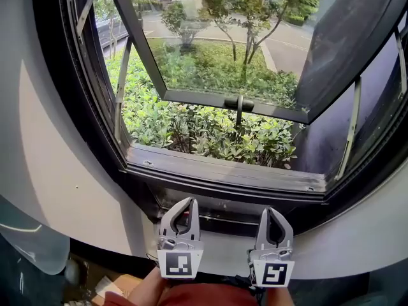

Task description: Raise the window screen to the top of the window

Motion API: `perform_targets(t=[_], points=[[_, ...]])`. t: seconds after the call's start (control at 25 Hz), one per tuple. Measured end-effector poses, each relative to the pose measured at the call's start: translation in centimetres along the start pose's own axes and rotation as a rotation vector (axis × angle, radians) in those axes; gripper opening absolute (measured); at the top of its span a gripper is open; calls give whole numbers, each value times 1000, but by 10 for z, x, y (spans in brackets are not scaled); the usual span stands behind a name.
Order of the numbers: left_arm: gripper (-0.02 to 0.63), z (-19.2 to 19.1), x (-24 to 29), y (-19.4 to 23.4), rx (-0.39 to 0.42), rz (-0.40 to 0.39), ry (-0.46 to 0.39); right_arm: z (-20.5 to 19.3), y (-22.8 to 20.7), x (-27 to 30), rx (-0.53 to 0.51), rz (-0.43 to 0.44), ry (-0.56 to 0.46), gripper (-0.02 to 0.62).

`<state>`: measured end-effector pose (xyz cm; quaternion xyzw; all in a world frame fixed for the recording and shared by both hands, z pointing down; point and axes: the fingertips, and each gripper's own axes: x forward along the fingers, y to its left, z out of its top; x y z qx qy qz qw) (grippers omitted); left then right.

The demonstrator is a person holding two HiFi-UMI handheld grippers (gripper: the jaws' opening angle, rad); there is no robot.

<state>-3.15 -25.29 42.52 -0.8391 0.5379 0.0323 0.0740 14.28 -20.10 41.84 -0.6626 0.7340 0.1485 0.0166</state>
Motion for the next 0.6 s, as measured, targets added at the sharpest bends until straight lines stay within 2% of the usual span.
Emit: perform_targets(t=[0.2, 0.6], points=[[5, -1, 0, 0, 19, -8, 1, -1, -1, 1, -5, -2, 0, 9], [5, 3, 0, -3, -32, -2, -18, -2, -3, 0, -14, 4, 7, 9]])
